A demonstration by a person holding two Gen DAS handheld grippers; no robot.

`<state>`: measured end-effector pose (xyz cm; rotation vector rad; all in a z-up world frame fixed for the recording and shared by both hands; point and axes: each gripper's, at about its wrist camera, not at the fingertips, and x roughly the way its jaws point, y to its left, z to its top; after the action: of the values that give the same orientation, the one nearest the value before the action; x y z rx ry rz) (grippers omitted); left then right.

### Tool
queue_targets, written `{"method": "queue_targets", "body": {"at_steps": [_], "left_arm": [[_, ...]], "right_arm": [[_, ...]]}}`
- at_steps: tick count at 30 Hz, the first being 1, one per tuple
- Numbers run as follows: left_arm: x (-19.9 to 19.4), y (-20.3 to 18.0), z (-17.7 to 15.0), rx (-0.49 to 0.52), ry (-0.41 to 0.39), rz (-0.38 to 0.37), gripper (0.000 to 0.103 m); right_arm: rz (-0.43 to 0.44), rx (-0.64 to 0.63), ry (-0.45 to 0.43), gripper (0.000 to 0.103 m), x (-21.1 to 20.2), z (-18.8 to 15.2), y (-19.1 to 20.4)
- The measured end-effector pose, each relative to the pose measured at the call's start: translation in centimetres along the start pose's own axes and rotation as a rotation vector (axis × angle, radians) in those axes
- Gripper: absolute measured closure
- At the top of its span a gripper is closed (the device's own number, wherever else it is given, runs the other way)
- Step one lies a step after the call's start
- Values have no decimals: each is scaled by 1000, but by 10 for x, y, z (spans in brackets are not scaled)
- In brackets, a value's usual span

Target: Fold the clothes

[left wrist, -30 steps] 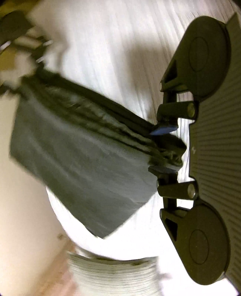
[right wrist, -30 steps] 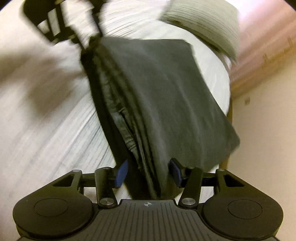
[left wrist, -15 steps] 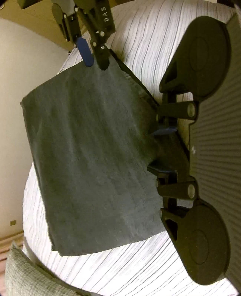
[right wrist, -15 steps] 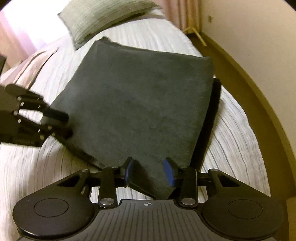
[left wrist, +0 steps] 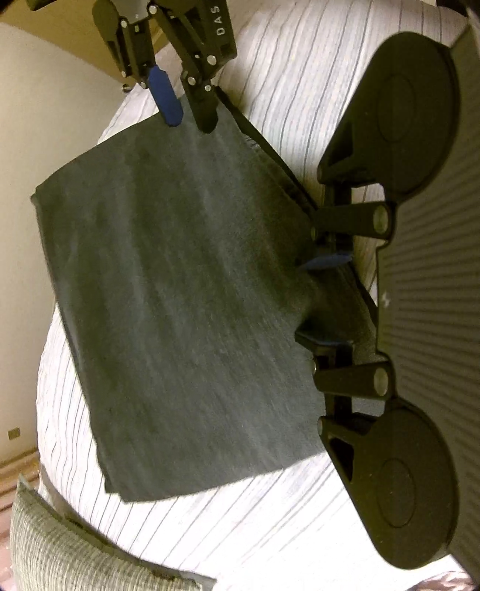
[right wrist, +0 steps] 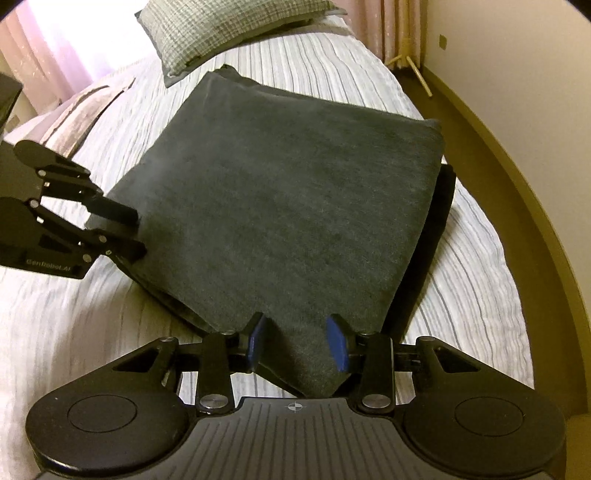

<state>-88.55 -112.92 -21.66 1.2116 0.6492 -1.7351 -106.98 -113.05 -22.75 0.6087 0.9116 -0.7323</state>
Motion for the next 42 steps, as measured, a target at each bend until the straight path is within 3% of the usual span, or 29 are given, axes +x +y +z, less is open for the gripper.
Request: {"method": "queue_targets", "body": {"at_steps": [4,5,7,13,16,20,23,26,29,31,38,42], "left_arm": [[-26,2,-10,-50,1,26,66],[-32,2,-15,-76,2,30,65],[-47,4,-26,-133,0,37,56],[-102,-3,-70,-281,-44,27,27],[-131,-8,-92,-317,-90,12,21],[-169,-15,-122,-366,-151,-9,11],[-198,-20,-144,-402,-196,-24,11],[-227,-27,-165,-438,-235,-49,10],[-252,-35,-179,-423,-245,-41,2],[-269,-40,-187,-409,-250,-32,2],[-303,-53,-205,-408,-258,-2,2],[-307,-61,-206,-407,-263,11,2]], "right_arm": [[-27,30,10,63,-18,-1,8],[-30,57,17,59,-23,-4,10],[-23,130,33,44,-33,-13,17],[3,278,13,41,-81,-47,54],[-15,318,-13,23,-106,-57,74],[-54,339,-69,20,-140,-66,105],[-93,350,-114,9,-164,-74,131],[-112,391,-146,8,-185,-86,158],[-126,444,-168,7,-205,-98,180],[-143,473,-194,1,-220,-107,195],[-200,453,-214,1,-247,-119,237],[-230,420,-223,1,-254,-116,242]]}}
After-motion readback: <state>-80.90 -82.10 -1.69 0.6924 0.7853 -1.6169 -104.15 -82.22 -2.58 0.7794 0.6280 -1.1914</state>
